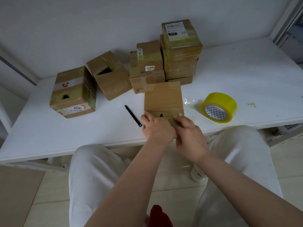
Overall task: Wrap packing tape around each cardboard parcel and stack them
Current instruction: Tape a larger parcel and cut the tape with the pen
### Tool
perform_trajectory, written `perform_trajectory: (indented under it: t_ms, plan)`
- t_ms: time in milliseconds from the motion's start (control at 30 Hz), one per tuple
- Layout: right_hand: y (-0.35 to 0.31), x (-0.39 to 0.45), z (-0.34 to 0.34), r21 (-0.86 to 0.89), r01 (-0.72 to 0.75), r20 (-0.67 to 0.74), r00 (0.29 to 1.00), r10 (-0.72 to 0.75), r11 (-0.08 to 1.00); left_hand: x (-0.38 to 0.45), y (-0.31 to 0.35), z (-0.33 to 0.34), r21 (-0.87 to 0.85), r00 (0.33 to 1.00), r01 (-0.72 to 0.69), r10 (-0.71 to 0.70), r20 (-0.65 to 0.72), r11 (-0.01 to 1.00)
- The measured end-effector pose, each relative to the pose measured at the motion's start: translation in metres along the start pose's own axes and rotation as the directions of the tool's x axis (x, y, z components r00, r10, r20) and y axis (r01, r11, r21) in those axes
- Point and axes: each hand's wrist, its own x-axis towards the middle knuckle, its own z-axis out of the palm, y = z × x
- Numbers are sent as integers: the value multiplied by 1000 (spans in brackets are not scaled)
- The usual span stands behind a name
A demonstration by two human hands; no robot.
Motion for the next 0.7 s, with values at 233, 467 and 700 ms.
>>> perform_trajectory:
  t_ms: [233,467,700]
  plan:
    - [-4,0,1,1,-6,3,1000,6,1000,5,-14,2,-145,996,-18,6,-86,989]
    - [-3,0,1,-4,-11,27,1000,11,1000,11,-25,-3,-127,961,-30,-6,-275,991]
    - [-5,1,0,-2,-8,21,1000,8,1000,18,-14,-8,334,966,-168,222,-131,928]
